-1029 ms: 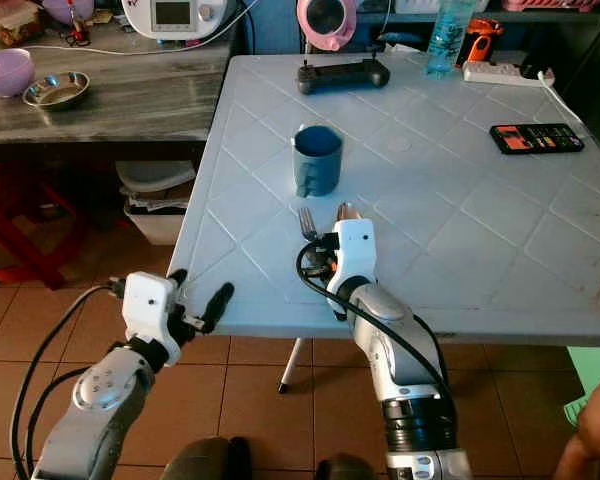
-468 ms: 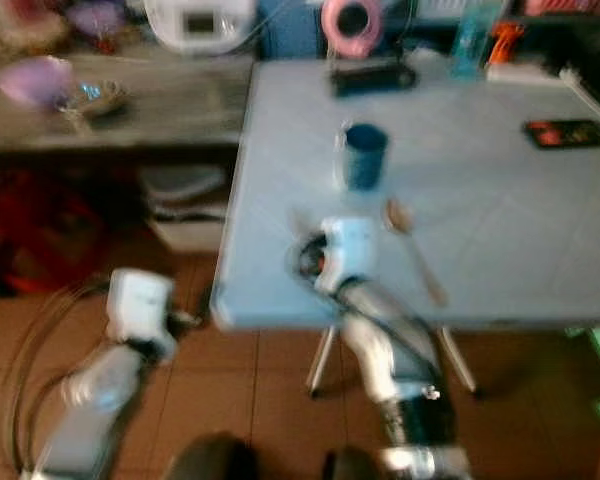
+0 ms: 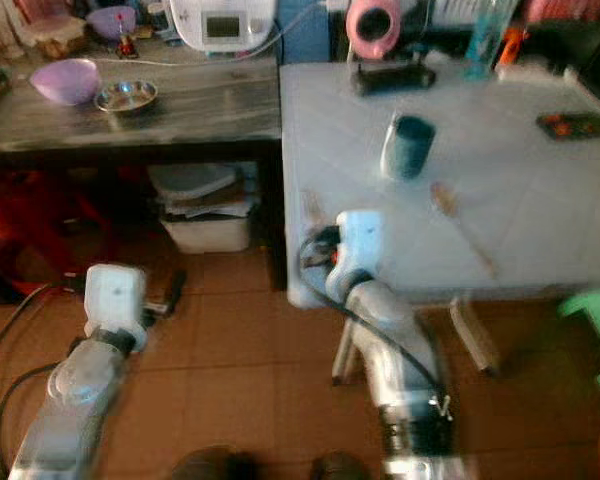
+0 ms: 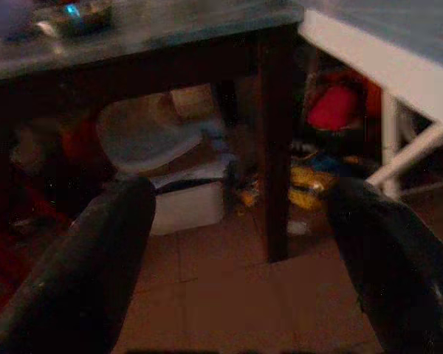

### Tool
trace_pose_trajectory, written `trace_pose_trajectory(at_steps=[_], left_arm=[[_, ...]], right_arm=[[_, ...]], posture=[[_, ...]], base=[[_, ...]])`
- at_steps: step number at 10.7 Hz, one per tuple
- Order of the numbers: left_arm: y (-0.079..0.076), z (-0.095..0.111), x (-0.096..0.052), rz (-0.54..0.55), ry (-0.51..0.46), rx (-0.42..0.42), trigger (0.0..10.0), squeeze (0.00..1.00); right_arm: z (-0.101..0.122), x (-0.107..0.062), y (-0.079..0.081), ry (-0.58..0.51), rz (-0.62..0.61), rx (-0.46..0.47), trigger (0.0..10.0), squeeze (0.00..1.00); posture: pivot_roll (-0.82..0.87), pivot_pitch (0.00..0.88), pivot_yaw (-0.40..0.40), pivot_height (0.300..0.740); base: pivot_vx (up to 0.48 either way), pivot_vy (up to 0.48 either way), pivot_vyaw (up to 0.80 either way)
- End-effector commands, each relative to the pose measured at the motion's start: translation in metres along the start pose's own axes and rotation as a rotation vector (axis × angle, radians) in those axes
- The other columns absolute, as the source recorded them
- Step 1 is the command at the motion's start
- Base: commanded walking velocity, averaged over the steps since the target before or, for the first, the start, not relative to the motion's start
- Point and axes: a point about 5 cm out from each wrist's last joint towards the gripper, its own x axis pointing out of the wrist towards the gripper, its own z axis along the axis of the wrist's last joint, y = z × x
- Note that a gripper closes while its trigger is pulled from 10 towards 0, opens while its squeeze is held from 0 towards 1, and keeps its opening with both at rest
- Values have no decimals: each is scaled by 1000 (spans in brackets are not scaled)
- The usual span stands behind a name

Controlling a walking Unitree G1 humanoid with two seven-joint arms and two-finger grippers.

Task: Setting the table

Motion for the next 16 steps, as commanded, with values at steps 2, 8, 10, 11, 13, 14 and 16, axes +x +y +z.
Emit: trace_pose_trajectory(at_steps=[2, 8, 10, 11, 13, 14, 16], left_arm=[[9, 0, 1, 38, 10, 30, 10000, 0], [10, 4, 5, 49, -9, 67, 10000, 0], [8, 5, 6, 44, -14, 62, 10000, 0], [8, 5, 7, 44, -16, 62, 10000, 0], [6, 6, 8, 40, -20, 66, 10000, 0], [6, 6, 8, 39, -24, 65, 10000, 0], [4, 7, 9, 34, -30, 56, 10000, 0]], right_arm=[[6, 1, 6, -48, 9, 6, 0, 0], [13, 3, 6, -99, -1, 4, 0, 0], [15, 2, 5, -111, -2, 4, 0, 0], [15, 2, 4, -112, -5, 4, 0, 0], [17, 3, 6, -116, 8, -10, 7176, 0], [19, 4, 9, -124, 17, -17, 10000, 0], [19, 5, 5, -126, -11, -8, 10000, 0]], posture=[[-23, 23, 48, 740], [-21, 18, 54, 740], [-27, 20, 55, 740], [-28, 20, 54, 740], [-29, 19, 55, 740], [-28, 17, 55, 740], [-28, 16, 55, 740]], base=[[343, 336, 0], [397, 201, 0], [469, 0, 0], [469, 0, 0], [480, 0, 0], [480, 0, 0], [480, 0, 0]])
